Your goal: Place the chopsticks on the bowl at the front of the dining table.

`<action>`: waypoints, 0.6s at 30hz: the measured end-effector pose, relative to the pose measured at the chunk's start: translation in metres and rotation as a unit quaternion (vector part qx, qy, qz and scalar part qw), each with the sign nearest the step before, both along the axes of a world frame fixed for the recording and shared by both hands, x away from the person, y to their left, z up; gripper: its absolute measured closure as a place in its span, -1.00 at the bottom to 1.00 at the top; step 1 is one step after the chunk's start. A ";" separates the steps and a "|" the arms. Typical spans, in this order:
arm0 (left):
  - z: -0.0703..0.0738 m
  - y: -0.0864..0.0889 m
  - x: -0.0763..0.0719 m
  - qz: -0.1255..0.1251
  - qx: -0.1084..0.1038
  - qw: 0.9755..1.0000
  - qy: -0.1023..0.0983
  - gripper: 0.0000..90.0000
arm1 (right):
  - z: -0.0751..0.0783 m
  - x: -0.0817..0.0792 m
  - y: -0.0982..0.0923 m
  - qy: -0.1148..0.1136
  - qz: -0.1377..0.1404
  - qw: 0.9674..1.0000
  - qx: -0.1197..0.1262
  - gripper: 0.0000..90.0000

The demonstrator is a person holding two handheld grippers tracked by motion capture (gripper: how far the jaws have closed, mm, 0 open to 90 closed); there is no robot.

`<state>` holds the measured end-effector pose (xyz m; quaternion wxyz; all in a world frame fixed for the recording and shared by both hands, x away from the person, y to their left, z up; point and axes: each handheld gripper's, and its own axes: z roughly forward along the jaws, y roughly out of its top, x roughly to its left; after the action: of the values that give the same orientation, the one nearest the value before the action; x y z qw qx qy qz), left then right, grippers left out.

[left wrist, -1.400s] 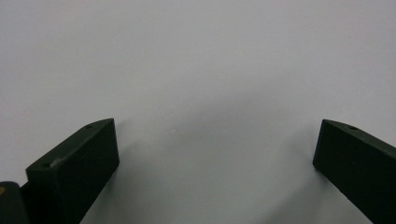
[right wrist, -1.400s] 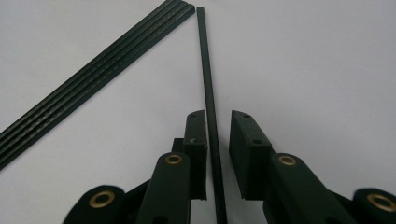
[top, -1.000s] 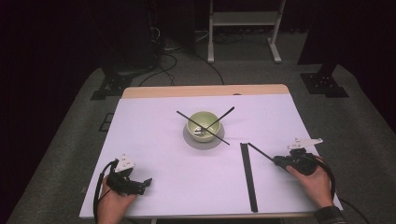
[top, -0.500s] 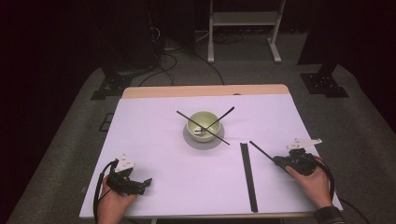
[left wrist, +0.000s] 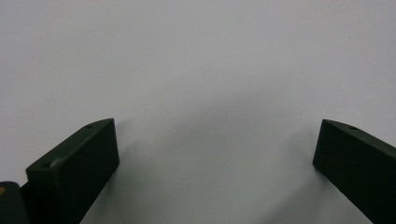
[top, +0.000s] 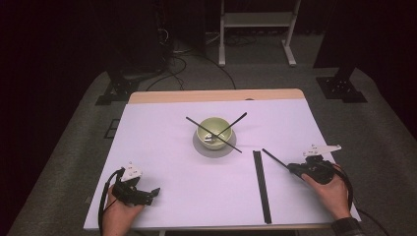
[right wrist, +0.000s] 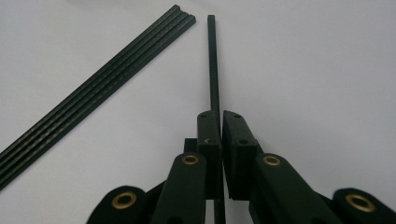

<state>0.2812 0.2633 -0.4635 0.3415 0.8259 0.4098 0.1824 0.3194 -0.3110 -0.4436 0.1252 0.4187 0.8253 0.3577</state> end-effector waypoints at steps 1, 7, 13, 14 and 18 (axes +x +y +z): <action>0.000 0.000 0.000 0.000 0.000 1.000 0.000 -1.00 | 0.001 0.000 0.000 -0.001 -0.001 1.000 0.001 0.90; 0.000 0.000 0.000 0.000 0.000 1.000 0.000 -1.00 | 0.006 -0.001 -0.002 -0.006 -0.002 1.000 0.006 0.91; 0.000 0.000 0.000 0.000 0.000 1.000 0.000 -1.00 | 0.011 -0.002 0.000 -0.012 0.000 1.000 0.009 0.91; 0.000 0.000 0.000 0.000 0.000 1.000 0.000 -1.00 | 0.012 -0.002 0.000 -0.014 0.002 1.000 0.009 0.91; 0.000 0.000 0.000 0.000 0.000 1.000 0.000 -1.00 | 0.017 -0.002 0.003 -0.020 0.004 1.000 0.013 0.91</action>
<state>0.2812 0.2632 -0.4635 0.3415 0.8259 0.4098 0.1824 0.3171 -0.3084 -0.4270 0.1351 0.4094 0.8197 0.3772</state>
